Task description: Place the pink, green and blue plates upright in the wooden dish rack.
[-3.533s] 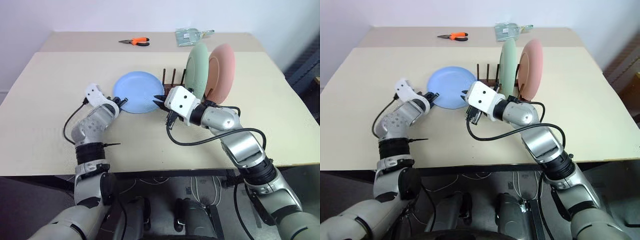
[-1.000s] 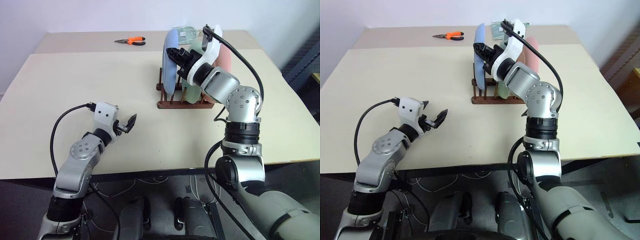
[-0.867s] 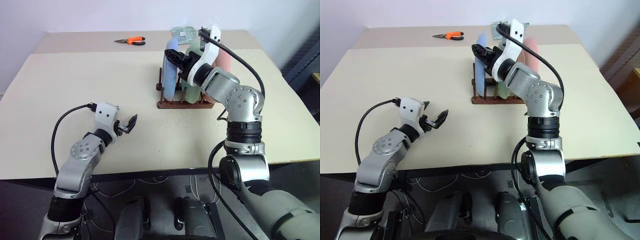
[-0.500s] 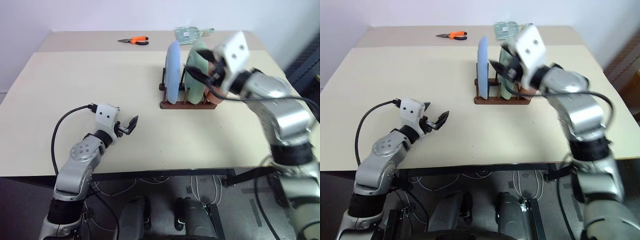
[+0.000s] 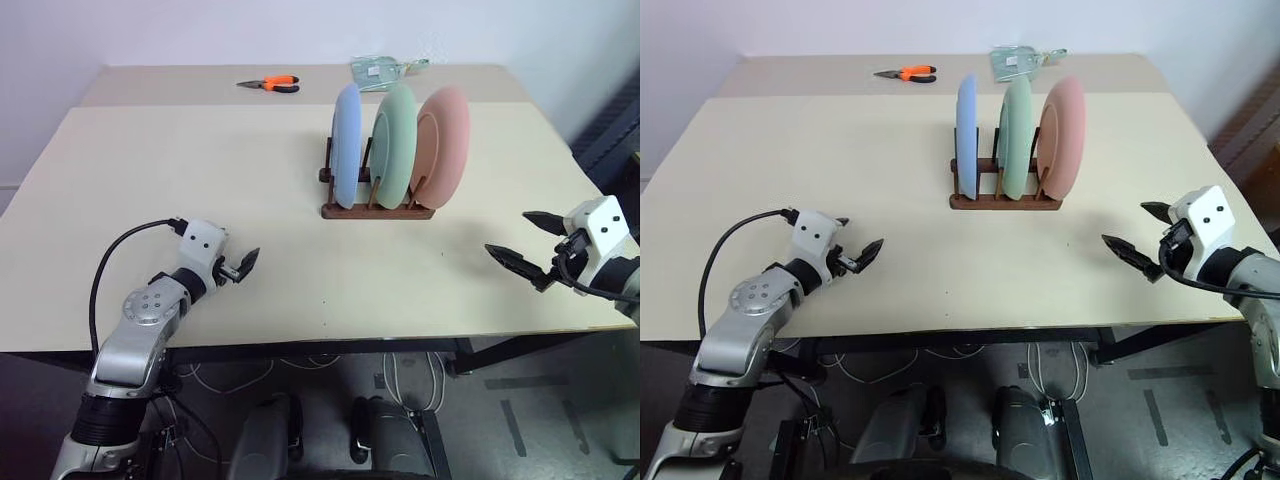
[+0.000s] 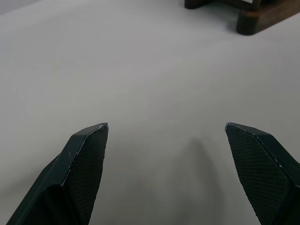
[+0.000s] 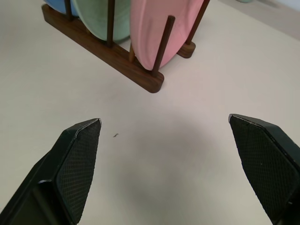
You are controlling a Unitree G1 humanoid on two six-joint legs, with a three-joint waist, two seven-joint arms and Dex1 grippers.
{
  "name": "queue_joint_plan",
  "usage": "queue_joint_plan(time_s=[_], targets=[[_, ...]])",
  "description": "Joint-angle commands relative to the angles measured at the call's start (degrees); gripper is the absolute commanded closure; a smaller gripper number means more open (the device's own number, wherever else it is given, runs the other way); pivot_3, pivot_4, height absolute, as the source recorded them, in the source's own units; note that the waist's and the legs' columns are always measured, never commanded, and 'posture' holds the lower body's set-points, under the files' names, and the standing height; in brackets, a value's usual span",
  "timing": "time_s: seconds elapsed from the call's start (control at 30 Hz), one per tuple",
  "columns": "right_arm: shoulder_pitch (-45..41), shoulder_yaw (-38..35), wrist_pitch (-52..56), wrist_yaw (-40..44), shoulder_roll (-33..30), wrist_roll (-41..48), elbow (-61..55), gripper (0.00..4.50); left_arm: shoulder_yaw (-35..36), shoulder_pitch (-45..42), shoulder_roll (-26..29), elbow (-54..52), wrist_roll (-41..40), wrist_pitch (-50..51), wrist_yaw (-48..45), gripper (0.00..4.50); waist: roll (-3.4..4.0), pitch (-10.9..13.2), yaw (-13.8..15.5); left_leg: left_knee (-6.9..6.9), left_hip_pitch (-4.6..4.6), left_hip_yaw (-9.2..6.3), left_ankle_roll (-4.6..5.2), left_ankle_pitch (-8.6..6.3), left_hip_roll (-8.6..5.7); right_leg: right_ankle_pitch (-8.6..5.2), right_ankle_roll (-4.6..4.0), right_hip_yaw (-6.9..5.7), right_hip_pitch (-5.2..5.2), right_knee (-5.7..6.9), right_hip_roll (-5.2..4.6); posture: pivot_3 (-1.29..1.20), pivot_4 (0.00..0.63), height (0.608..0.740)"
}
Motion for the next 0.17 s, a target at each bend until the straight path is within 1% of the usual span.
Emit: queue_joint_plan(time_s=[0.03,0.17], targets=[[-0.58,0.67,-1.74,0.37,1.03,0.05,0.1,0.05,0.63,0.89,0.16,-1.17,1.37,-0.88,0.49,0.37,0.0,0.0,0.1,0.0,0.0,0.0,0.0,0.0,0.0,0.0,0.0,0.0,0.0,0.0,-0.01,0.0,0.15,0.74],[-2.09,2.74,-2.45,-0.19,1.73,-0.91,0.84,0.05,-0.37,1.71,-0.38,-1.42,3.07,-1.1,1.38,0.37,0.0,0.0,0.06,0.01,-0.01,0.0,0.0,0.0,-0.01,0.0,0.0,-0.01,0.01,0.0,-0.04,0.0,0.15,0.74]])
